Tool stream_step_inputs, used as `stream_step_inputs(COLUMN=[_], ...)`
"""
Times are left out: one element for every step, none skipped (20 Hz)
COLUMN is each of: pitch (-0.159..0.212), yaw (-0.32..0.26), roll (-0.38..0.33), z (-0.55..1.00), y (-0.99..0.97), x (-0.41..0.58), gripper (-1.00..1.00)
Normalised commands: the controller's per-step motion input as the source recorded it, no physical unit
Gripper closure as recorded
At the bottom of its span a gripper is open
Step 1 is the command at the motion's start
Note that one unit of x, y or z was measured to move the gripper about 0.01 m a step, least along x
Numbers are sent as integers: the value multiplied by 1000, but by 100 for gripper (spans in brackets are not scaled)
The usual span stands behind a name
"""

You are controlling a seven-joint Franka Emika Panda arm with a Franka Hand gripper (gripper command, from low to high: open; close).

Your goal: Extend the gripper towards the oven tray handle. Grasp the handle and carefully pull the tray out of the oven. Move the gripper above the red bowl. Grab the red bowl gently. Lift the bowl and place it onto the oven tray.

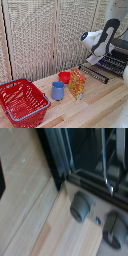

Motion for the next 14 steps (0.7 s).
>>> stream_step_inputs(pitch=[0,0,0,0,0,0,0,0,0,0,0,0,0,3], yaw=[0,0,0,0,0,10,15,24,35,35,47,63,78,90], roll=[0,0,0,0,0,0,0,0,0,0,-1,-1,-18,-34], z=[0,0,0,0,0,0,0,0,0,0,0,0,0,0], y=[-560,-514,-497,-471,-474,-389,-320,-251,-191,-217,-286,-409,-437,-411], x=[149,137,157,169,183,186,154,91,57,60,6,0,0,0], gripper=[-100,-100,-100,-100,-100,-100,-100,-100,-100,-100,100,100,100,100])
